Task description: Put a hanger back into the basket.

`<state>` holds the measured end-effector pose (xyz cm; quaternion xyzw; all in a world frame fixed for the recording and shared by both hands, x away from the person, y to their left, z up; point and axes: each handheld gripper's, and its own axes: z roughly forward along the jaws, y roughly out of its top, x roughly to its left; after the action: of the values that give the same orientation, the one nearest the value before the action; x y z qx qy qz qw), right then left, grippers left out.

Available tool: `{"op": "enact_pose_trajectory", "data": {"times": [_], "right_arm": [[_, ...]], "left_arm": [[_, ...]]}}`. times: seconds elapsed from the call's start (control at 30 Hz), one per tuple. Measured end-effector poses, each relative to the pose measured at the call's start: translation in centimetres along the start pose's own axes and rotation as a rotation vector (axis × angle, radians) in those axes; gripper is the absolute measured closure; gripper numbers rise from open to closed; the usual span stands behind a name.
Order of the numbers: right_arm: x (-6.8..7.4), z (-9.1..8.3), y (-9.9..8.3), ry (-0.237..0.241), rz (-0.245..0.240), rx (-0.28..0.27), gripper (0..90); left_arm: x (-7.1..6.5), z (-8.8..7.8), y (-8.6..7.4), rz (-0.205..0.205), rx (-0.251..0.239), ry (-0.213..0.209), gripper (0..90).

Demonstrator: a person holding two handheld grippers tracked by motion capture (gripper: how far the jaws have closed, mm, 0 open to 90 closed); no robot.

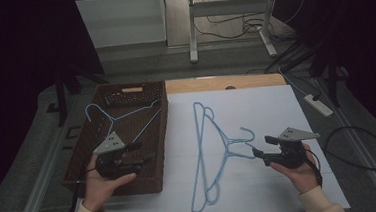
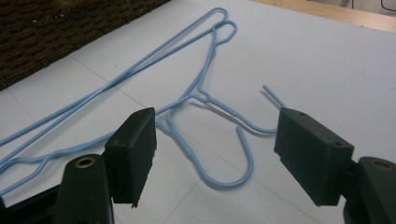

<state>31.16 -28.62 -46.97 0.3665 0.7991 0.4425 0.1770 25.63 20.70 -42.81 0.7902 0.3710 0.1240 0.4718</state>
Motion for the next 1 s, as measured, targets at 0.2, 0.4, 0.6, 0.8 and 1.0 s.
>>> {"op": "enact_pose_trajectory", "data": {"times": [0.2, 0.4, 0.6, 0.8, 1.0], "right_arm": [[0.2, 0.3, 0.0, -0.006, -0.003, 0.018, 30.2], [0.4, 0.6, 0.0, -0.024, 0.004, 0.054, 30.2], [1.3, 1.2, 0.2, 0.012, -0.024, 0.079, 33.3], [3.0, 1.8, 1.0, 0.094, -0.038, 0.105, 53.8], [5.2, 2.9, 1.7, 0.149, -0.075, 0.163, 73.7]], "left_arm": [[0.1, 0.3, -0.1, 0.0, 0.005, 0.002, 35.4], [0.1, 0.6, -0.2, 0.003, 0.012, 0.0, 35.1], [0.1, 0.4, -0.2, 0.002, 0.006, 0.002, 35.0], [0.1, 0.2, -0.2, 0.003, 0.002, 0.002, 35.0], [0.1, 0.1, -0.2, 0.005, -0.001, -0.002, 34.9]]}}
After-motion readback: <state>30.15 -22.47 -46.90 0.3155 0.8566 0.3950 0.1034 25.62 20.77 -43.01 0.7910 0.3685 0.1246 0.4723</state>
